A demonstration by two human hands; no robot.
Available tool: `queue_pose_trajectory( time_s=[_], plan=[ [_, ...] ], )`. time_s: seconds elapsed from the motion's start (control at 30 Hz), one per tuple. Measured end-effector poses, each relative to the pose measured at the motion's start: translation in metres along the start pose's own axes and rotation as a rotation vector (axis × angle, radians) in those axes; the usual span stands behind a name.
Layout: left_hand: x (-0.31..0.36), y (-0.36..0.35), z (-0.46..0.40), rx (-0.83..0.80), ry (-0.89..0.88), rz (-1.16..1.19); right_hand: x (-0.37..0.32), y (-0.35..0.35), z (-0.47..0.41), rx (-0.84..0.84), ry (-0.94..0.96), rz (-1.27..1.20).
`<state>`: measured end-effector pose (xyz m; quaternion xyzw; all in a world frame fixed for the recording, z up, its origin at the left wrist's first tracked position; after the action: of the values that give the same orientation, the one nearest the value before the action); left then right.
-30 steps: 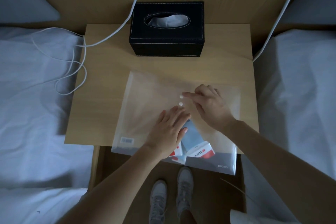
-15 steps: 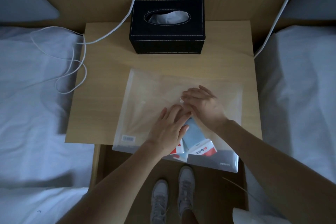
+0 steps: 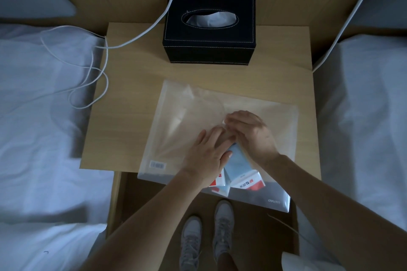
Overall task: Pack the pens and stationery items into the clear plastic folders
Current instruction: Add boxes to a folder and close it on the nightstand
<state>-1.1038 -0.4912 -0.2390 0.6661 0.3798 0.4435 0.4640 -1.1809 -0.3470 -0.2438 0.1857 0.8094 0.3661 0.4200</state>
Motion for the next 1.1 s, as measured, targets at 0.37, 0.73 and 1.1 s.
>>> queue_pose_trajectory(
  time_s=[0.37, 0.73, 1.1],
  plan=[
    [0.0, -0.001, 0.002, 0.011, 0.006, -0.001, -0.008, 0.004, 0.0, 0.048, 0.156, 0.109],
    [-0.001, 0.003, -0.002, -0.053, 0.014, 0.018, -0.012, 0.004, 0.005, 0.004, 0.117, 0.111],
    [0.003, 0.011, -0.004, -0.139, 0.039, 0.039, -0.011, -0.003, 0.011, 0.0, 0.103, 0.141]
  ],
)
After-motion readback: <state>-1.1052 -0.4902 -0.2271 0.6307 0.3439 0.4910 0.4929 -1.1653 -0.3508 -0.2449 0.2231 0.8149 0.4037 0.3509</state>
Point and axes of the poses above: each hand's wrist, its own z-axis away from the middle knuckle, its own y-axis out of the back of the hand, x = y × z, the point moved 1 cm from there along -z, towards the middle knuckle, and after that the axes turned 7 degrees about x, right-handed, at the moved point
